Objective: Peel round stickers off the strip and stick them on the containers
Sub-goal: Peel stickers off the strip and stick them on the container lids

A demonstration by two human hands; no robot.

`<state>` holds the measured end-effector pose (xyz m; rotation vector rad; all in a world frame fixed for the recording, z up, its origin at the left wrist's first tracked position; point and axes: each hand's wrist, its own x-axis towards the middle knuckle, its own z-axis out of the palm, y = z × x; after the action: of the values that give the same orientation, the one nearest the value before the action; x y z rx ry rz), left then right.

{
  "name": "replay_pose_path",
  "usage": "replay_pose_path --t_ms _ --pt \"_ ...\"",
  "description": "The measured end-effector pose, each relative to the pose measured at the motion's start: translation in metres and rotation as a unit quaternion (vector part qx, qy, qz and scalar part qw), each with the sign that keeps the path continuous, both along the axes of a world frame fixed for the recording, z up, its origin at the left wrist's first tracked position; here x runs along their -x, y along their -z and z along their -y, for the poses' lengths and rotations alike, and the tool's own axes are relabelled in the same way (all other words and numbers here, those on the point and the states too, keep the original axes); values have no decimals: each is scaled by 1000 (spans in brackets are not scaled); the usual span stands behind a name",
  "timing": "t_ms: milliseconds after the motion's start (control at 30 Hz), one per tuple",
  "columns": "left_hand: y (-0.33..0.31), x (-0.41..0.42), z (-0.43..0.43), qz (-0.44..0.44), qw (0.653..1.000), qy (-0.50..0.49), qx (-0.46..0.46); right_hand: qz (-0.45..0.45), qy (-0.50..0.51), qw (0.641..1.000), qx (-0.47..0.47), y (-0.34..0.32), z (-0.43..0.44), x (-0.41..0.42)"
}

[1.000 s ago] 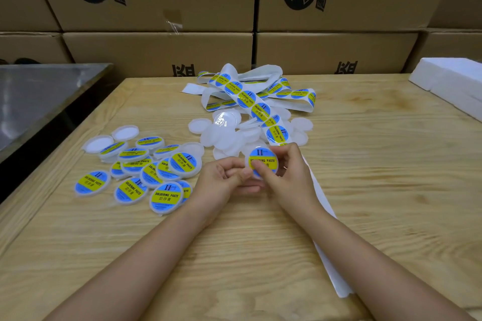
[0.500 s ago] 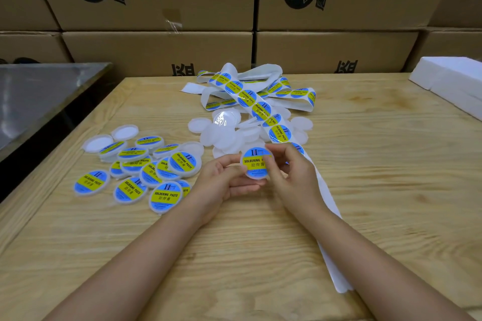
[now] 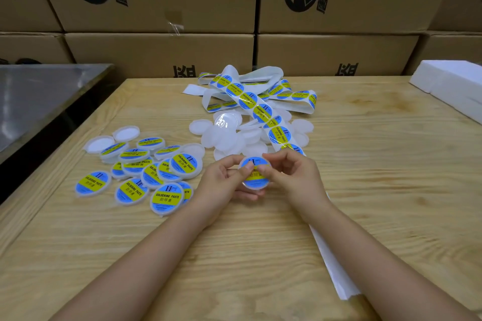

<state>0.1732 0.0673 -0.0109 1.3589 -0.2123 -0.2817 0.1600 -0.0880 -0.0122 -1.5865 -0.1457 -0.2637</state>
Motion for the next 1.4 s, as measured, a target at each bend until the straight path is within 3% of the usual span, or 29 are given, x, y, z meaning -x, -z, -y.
replay_pose_path --t_ms 100,233,300,400,467,567,633,700,833,1100,1267,1400 --pt "-1 2 0 10 1000 16 -7 -68 -53 991 -105 -3 5 -2" --pt "-2 3 0 5 1000 17 -4 -91 -69 988 -102 -4 8 -2" --pt "-2 3 3 15 1000 -22 -14 -81 -11 992 -101 -4 5 -3" --pt "-3 1 3 80 984 -147 -58 -19 178 984 -25 -4 10 -7" --pt "-5 -4 -4 175 946 -235 -139 -2 267 964 24 -4 18 -10" --pt "-5 -15 -22 305 835 -335 -311 -81 301 948 60 1 30 -14" --pt "-4 -22 -32 313 773 -364 -414 -126 274 950 84 4 33 -16" --pt "-1 -28 -40 271 751 -377 -469 -136 248 954 102 6 34 -17" --pt "4 -35 -49 222 740 -382 -508 -134 219 963 86 2 31 -15" --pt "8 -38 -55 222 726 -357 -544 -91 167 981 45 -3 26 -10" --pt "-2 -30 -50 327 706 -373 -505 -67 127 988 61 -4 21 -8" --pt "-8 -19 -27 450 744 -281 -406 -58 97 992 64 -6 18 -5"
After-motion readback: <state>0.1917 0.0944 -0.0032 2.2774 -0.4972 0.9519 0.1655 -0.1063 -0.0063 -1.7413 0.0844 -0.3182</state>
